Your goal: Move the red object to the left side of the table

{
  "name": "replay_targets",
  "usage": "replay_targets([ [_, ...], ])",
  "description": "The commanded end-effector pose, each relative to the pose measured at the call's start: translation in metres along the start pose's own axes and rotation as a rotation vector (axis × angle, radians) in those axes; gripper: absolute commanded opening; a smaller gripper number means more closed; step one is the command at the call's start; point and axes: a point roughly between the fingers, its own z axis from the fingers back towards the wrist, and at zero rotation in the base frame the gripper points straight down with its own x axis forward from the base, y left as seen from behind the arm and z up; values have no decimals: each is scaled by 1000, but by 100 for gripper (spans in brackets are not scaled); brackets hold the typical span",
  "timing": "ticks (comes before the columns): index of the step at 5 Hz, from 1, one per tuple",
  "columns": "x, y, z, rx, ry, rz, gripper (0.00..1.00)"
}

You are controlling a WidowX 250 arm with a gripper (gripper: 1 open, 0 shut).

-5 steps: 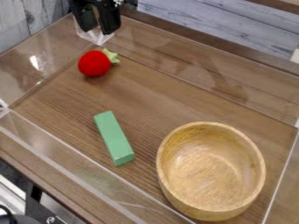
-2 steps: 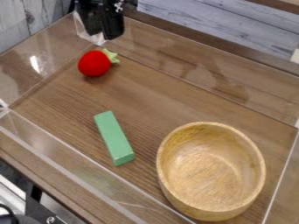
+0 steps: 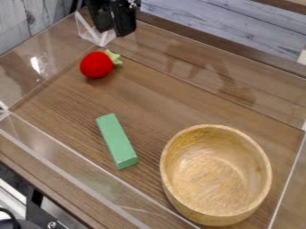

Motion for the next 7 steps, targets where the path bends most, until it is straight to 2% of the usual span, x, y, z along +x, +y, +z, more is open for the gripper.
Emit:
replay_targets([
  [1, 8, 1, 14, 29, -49, 24, 100],
  [2, 11, 2, 14, 20, -55, 68, 100],
  [3, 8, -5, 1, 9, -60, 149, 100],
  [5, 25, -37, -30, 28, -18, 72, 100],
  [6, 21, -40, -33, 36, -20, 100, 100],
  [7, 16, -37, -31, 56, -49, 156, 100],
])
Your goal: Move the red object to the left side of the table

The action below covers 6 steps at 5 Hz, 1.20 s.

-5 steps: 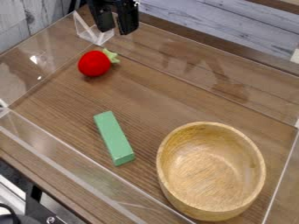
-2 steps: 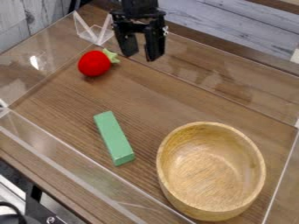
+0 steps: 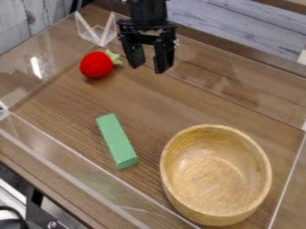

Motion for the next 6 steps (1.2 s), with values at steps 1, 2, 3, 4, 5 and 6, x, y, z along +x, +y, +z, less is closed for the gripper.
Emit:
replay_targets([
  [1, 1, -6, 27, 52, -86, -21, 100],
  [2, 1, -10, 30, 75, -107, -44, 100],
  [3, 4, -9, 17, 96, -128, -10, 100],
  [4, 7, -6, 4, 116, -158, 33, 100],
  [5, 11, 0, -3, 132, -188, 74, 100],
  [6, 20, 15, 0, 143, -199, 76, 100],
])
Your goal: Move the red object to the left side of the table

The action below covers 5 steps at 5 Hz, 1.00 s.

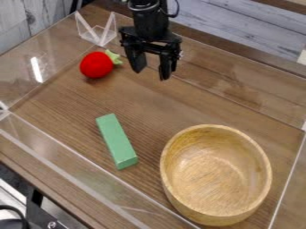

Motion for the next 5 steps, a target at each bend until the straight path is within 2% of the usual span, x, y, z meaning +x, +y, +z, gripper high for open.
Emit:
replay_targets([
  [1, 18, 16, 19, 24, -64, -5, 100],
  [3, 15, 27, 17, 28, -76, 72, 100],
  [5, 18, 34, 43, 32, -73, 46, 100],
])
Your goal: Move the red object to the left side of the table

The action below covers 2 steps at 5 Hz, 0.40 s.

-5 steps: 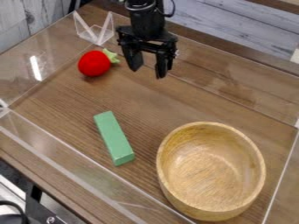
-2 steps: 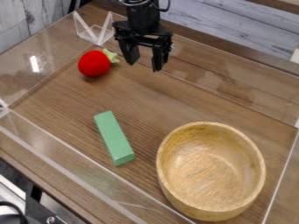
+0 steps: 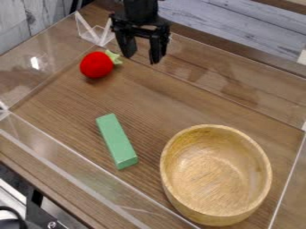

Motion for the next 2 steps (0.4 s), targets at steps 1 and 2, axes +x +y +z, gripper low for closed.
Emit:
replay_targets([
  [1, 4, -11, 15, 27, -73, -7, 100],
  [2, 0, -25, 7, 24, -68, -2, 100],
])
